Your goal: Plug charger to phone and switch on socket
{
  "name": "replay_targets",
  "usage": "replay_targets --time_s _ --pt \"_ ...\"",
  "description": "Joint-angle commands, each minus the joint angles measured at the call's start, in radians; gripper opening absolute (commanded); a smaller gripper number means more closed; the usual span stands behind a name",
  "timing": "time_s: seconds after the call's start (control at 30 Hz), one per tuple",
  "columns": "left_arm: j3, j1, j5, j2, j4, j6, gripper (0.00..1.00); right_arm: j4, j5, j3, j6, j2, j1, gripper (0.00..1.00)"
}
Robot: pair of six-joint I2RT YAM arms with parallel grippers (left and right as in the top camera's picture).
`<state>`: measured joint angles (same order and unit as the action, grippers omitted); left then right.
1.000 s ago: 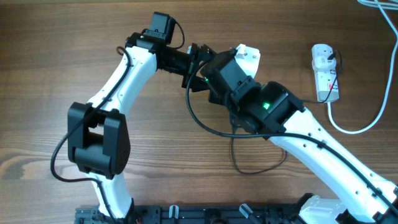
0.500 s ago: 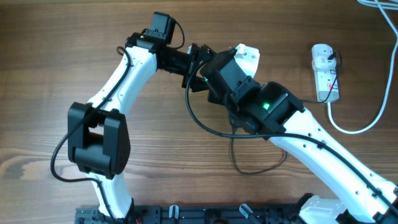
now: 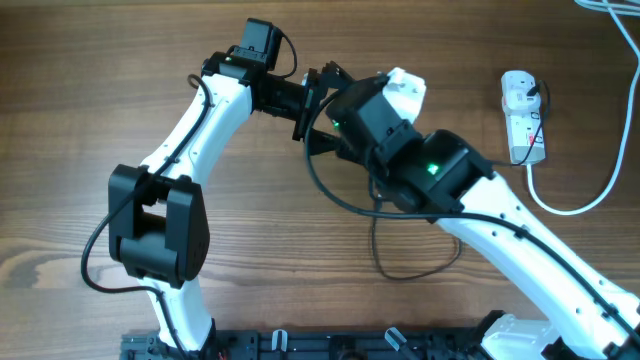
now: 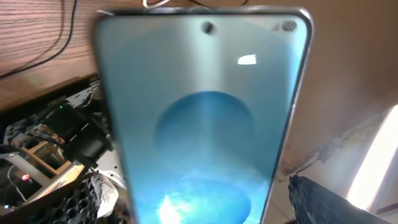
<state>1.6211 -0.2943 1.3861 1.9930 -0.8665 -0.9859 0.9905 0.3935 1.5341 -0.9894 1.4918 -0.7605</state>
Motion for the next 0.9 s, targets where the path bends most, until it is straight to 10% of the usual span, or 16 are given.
replay_targets --time_s 0.0,0.47,0.87 --pt "0.017 0.005 0.026 -0.025 0.018 0.005 1.0 -0.005 0.024 0.016 -0.214 -0.095 0.025 0.04" --pt "0.017 0.005 0.146 -0.025 0.022 -0.109 0.67 0.06 -0.112 0.016 -1.017 -0.123 0.029 0.04" --pt "0.017 -0.013 0.19 -0.025 0.022 -0.156 0.49 0.026 -0.111 0.016 -1.064 -0.06 0.029 0.04"
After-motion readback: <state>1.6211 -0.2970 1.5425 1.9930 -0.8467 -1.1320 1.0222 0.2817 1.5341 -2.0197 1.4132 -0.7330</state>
